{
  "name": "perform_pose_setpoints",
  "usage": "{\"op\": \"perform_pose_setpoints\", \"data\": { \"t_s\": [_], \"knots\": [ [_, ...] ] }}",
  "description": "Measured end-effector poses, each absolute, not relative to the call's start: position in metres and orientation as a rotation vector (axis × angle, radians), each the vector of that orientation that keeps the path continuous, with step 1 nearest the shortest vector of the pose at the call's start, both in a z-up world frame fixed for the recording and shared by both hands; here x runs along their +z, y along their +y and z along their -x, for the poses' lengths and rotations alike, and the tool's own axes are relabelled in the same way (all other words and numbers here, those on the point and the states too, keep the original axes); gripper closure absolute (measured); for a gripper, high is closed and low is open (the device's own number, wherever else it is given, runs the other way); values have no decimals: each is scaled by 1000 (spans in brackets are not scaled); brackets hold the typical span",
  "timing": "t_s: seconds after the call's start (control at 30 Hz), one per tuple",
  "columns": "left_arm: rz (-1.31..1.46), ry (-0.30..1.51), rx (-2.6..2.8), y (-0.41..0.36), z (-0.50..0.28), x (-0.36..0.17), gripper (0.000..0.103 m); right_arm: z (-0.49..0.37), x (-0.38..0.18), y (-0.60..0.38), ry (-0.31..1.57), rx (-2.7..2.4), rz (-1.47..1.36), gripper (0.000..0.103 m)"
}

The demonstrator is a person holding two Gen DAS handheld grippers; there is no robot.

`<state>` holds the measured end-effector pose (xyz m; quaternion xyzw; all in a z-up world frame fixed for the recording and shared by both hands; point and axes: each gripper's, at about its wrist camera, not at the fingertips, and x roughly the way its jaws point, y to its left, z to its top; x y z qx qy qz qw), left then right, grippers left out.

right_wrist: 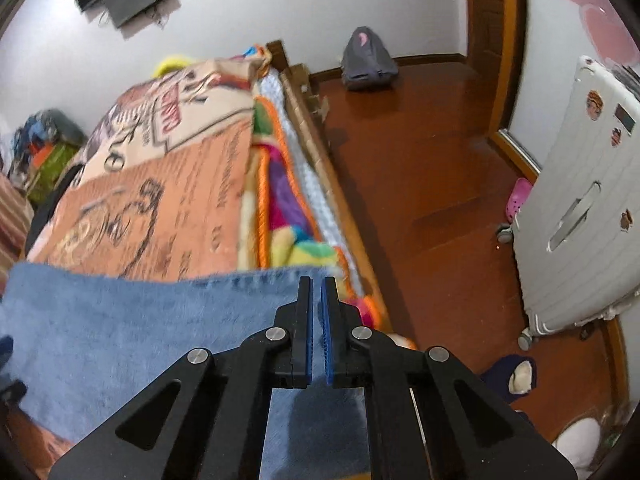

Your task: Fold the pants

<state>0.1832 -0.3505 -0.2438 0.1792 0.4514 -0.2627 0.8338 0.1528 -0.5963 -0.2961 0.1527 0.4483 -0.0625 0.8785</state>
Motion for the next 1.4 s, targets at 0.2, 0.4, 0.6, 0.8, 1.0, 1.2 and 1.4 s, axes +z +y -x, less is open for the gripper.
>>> {"op": "perform_pose_setpoints", "data": {
  "t_s": [0.2, 0.4, 0.6, 0.8, 1.0, 1.2, 1.4],
  "knots": [
    [-195, 989, -574, -319, -199, -218, 34, -144, -274, -566, 956, -69, -277, 92],
    [-88, 844, -431, -234, -204, -157, 34, -138, -223, -520, 858, 21, -218, 69],
    [-53, 761, -194, -103, -199, -114, 34, -143, -190, -456, 783, 138, -178, 61],
    [19, 773, 5, 37, -183, -102, 34, -154, -188, -381, 786, 233, -126, 61],
    [14, 784, 149, 139, -157, -100, 34, -162, -191, -318, 809, 295, -77, 61],
    [54, 901, 122, 192, -141, -140, 34, -164, -193, -266, 807, 360, -23, 58],
    [166, 1000, -15, 186, -140, -202, 34, -162, -201, -230, 827, 390, -8, 54]
  ]
}}
